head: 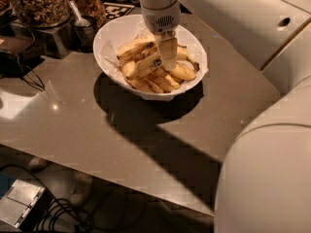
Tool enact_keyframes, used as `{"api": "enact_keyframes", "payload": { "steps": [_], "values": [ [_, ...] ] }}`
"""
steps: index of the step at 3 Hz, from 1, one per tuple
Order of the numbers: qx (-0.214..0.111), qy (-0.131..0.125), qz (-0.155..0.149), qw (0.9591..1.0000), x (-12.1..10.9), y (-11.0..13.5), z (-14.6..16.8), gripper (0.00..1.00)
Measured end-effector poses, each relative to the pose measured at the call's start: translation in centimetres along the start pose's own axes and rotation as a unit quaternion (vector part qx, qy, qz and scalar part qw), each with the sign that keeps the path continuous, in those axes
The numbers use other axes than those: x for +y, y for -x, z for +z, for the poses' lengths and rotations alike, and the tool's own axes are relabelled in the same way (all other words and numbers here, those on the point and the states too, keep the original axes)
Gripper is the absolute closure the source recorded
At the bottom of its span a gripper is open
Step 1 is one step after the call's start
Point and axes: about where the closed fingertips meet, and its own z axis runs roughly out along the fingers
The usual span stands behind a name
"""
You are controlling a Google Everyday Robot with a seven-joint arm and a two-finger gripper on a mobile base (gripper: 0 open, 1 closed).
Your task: Pick banana from white bowl
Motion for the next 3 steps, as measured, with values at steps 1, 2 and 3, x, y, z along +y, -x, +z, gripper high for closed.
{"api": "enact_keyframes", "payload": {
  "steps": [1, 2, 3],
  "values": [
    [0.007, 0.012, -0.002, 0.9999, -0.4, -0.2, 1.4, 0.4],
    [0.011, 0.023, -0.003, 0.9997, -0.6, -0.2, 2.7, 0.39],
    [0.011, 0.032, -0.002, 0.9994, -0.4, -0.2, 3.9, 0.57]
  ]
}}
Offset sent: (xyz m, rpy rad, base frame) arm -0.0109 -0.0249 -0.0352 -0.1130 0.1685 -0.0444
